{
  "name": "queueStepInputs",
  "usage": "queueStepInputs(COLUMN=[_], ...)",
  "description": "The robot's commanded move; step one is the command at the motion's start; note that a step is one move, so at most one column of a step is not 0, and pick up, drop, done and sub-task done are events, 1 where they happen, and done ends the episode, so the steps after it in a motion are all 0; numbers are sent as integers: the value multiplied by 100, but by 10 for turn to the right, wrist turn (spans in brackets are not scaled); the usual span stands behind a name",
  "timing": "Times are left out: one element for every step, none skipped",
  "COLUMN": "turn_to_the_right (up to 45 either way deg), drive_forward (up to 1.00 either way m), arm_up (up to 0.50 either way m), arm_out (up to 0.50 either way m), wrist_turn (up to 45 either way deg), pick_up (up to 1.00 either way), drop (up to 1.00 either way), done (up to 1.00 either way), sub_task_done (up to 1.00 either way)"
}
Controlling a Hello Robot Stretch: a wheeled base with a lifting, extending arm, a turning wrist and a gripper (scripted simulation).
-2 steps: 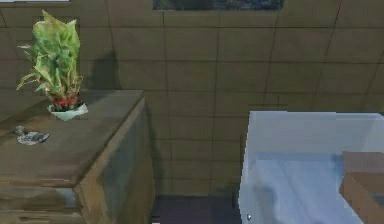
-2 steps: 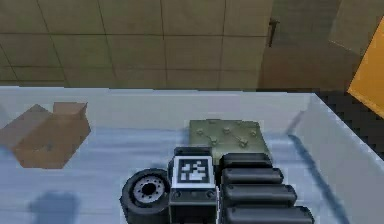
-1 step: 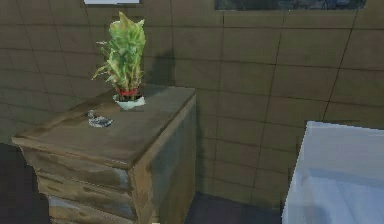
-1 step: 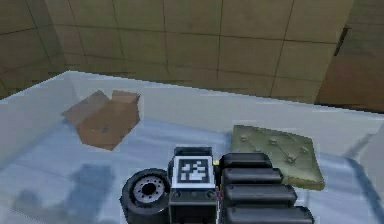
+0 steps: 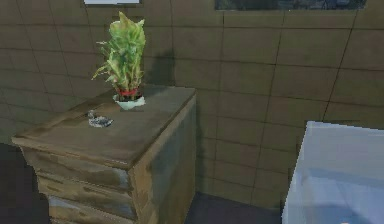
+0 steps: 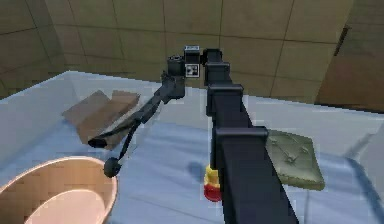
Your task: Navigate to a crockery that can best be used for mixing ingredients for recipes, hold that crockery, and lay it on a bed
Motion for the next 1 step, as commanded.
queueStepInputs(turn_to_the_right=[0], drive_forward=[0], arm_up=[0], arm_out=[0], wrist_turn=[450], pick_up=[0], drop=[0], done=[0], sub_task_done=[0])
